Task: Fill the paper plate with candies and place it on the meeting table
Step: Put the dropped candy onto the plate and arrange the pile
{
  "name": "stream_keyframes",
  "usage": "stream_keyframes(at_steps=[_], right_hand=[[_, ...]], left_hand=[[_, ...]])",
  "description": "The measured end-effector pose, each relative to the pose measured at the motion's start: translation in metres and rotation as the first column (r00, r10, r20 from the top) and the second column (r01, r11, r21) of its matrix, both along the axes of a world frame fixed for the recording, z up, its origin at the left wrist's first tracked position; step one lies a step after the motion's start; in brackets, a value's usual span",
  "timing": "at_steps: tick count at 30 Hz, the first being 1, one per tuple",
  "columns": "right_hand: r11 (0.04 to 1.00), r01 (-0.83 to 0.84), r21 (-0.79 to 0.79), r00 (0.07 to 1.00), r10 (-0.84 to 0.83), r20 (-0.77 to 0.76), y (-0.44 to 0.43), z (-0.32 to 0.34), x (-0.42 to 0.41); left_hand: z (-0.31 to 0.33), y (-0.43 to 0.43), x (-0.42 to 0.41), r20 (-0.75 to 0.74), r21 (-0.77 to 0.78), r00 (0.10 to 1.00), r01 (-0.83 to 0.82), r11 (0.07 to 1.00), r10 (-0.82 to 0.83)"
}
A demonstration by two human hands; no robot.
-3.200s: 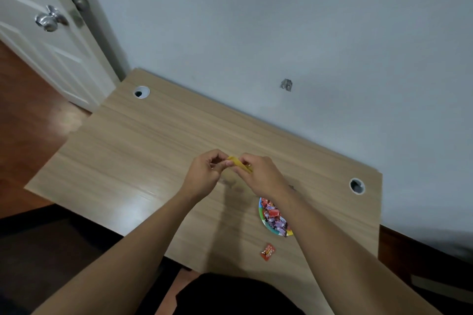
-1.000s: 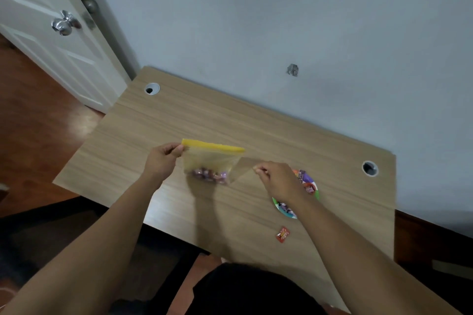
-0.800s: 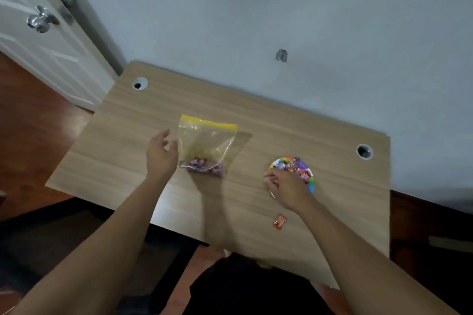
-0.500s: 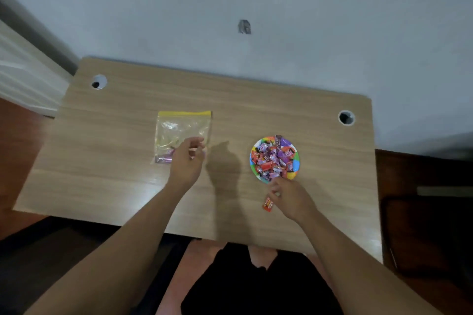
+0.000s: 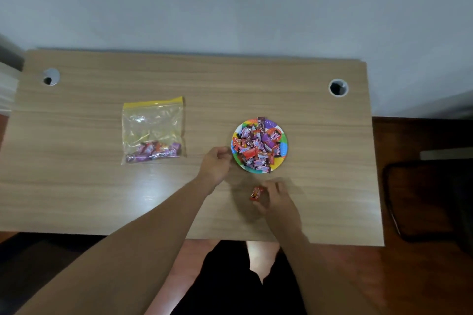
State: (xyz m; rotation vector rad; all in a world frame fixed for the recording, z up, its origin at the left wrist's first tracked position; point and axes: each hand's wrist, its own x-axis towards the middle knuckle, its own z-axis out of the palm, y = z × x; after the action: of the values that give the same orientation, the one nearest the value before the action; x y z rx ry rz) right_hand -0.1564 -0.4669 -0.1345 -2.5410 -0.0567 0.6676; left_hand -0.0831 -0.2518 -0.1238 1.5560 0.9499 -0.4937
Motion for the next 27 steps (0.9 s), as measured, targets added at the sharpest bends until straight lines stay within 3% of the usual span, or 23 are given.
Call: stream_keyframes(at_steps=[6,10,13,17,27], right_hand=[[0.997,0.079,0.003,0.995,-0.079,0.065,0.003,-0.005,0.002],[0.939,0.299,0.171,0.954,-0.291,-0.073,-0.004,0.005,0.015],[0.881,0.375,0.290,0.924,-0.381,-0.036,-0.002,0.022,0.037],[0.905,0.333,0.264,0.933,-0.357,0.048,0.012,0.038,0.085],[0.955,0.249,0.159,0.968,-0.249,-0.021,0.017,0.030,0.155]], left_hand=[[-0.004,-0.009,0.008,-0.051,-0.010,0.998,-0.034,0.999,0.034],[-0.001,-0.010,0.011,-0.068,-0.030,0.996,-0.065,0.997,0.063],[0.002,-0.010,0.011,-0.070,-0.034,0.994,-0.080,0.996,0.078],[0.002,-0.008,0.011,-0.061,-0.021,0.995,-0.075,0.997,0.074],[0.003,-0.005,0.013,-0.027,-0.036,0.999,0.015,0.999,-0.016]])
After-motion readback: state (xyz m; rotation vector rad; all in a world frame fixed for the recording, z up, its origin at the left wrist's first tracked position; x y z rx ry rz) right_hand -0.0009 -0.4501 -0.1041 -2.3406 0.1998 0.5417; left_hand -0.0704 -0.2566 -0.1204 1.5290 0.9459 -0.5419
